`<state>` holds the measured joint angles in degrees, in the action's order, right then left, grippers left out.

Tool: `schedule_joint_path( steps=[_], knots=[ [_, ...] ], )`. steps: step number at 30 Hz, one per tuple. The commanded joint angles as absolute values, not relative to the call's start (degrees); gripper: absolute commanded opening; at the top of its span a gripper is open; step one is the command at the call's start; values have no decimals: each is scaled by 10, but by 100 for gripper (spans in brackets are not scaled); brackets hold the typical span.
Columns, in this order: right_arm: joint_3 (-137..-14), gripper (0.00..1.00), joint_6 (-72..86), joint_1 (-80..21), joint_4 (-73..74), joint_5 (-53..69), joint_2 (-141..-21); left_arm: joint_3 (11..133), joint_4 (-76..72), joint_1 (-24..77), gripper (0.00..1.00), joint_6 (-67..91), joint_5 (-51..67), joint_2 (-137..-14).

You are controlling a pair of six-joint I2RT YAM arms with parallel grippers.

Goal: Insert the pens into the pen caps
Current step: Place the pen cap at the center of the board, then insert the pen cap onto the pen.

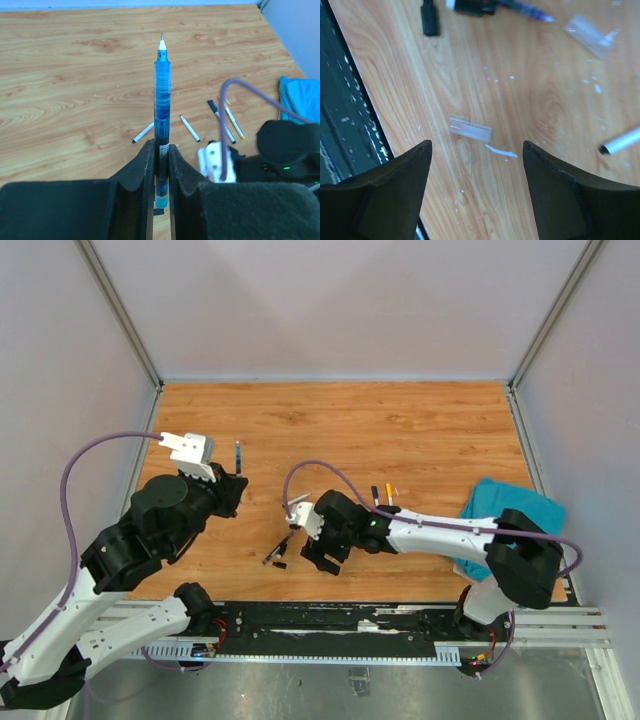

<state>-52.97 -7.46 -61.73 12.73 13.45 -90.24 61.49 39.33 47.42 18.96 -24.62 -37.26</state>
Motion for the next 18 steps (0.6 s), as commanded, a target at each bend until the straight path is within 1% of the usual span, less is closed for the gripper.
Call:
schedule_joint_path(
  steps=[1, 5, 11, 13, 18],
  knots=[
    [-517, 73, 103, -611, 130, 8, -832, 596, 360, 472, 0, 193, -235, -378],
    [-484, 73, 331, -614, 151, -95, -785, 582, 350, 472, 0, 196, -226, -404],
    [-440, 70, 601, -630, 166, -144, -762, 551, 318, 471, 0, 186, -215, -442],
    [-445, 70, 637, -636, 177, -138, -774, 539, 304, 471, 0, 181, -209, -446],
    [-487, 70, 659, -659, 209, -144, -820, 506, 291, 470, 1, 172, -217, -442]
  ],
)
